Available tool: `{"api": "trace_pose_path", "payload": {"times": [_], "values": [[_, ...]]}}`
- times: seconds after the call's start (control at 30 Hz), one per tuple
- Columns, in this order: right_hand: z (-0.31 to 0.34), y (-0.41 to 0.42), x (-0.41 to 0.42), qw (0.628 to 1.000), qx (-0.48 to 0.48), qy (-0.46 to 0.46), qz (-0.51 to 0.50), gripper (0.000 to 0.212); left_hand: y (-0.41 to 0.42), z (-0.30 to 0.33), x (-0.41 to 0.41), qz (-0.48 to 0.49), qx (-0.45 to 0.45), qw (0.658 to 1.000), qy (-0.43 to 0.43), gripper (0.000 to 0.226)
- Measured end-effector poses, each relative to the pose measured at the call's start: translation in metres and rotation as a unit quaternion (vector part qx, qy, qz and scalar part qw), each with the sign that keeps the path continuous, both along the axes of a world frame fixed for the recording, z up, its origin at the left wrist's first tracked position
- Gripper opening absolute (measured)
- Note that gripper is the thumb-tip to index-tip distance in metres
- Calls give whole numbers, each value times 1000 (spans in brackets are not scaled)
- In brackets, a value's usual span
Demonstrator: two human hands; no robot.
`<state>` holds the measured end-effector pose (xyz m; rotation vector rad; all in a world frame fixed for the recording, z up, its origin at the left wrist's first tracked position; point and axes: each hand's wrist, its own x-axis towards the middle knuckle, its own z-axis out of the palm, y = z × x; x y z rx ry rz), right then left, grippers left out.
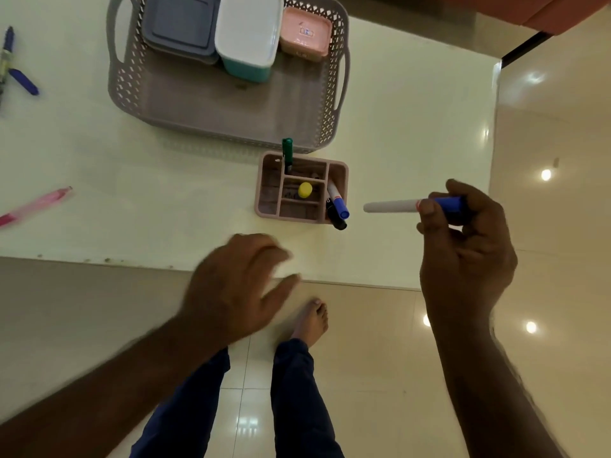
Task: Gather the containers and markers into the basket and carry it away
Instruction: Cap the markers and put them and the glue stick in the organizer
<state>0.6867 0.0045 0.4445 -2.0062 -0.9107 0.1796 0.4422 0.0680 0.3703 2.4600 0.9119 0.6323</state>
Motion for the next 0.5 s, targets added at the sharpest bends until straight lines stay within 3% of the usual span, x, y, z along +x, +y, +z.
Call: {"api": "trace_pose_path", "payload": {"times": [0.07, 0.17, 0.23, 0.43, 0.5], "values": [[-6, -10, -1, 1000, -18, 16, 3, 26, -4, 8, 44, -53, 16, 998, 3, 41], [-12, -20, -3, 999, -35, 18, 12, 27, 7, 6, 98, -42, 29, 993, 104, 67], [-14, -24, -1, 999, -33, 25, 16, 27, 19, 0, 118, -29, 11, 986, 164, 71], [-21, -38, 7, 997, -13, 75, -6, 26, 43, -9, 133, -96, 16, 974, 203, 21], [-24, -39, 7, 997, -9, 83, -3, 26, 57, -5, 138, -49, -41, 981, 184, 16]]}}
